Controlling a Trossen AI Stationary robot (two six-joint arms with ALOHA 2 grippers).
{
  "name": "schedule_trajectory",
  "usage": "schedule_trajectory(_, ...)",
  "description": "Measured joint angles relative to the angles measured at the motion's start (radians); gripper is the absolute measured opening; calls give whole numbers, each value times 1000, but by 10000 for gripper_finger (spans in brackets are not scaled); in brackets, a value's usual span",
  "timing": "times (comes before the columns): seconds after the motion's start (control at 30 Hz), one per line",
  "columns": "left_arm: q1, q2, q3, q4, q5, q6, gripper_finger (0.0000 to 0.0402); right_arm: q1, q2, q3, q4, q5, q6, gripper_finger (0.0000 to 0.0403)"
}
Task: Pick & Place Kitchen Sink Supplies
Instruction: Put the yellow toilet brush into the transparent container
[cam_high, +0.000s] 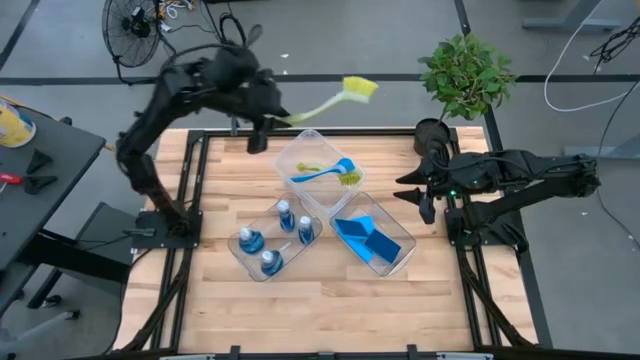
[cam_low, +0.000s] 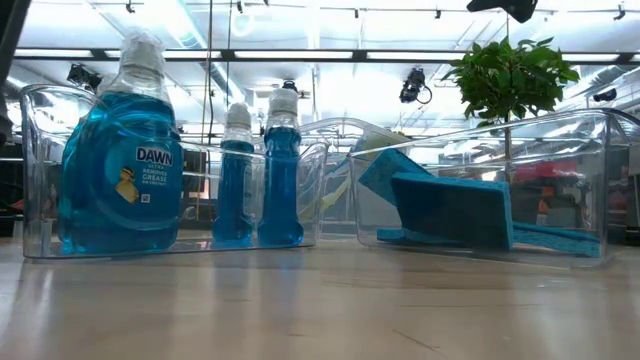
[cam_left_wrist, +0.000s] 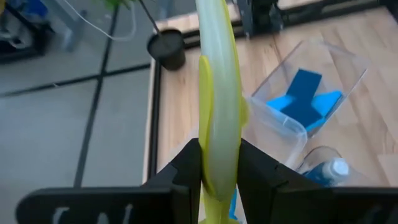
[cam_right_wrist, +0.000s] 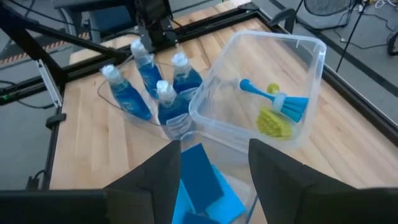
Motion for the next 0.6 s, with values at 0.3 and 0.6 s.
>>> schedule_trajectory(0.3,6,-126,0,3,-2,-102,80,0,0,0,19,22,0,190)
schedule_trajectory(0.6,-7,-184,0,7,-80,-312,80,0,0,0,19,52,30,190)
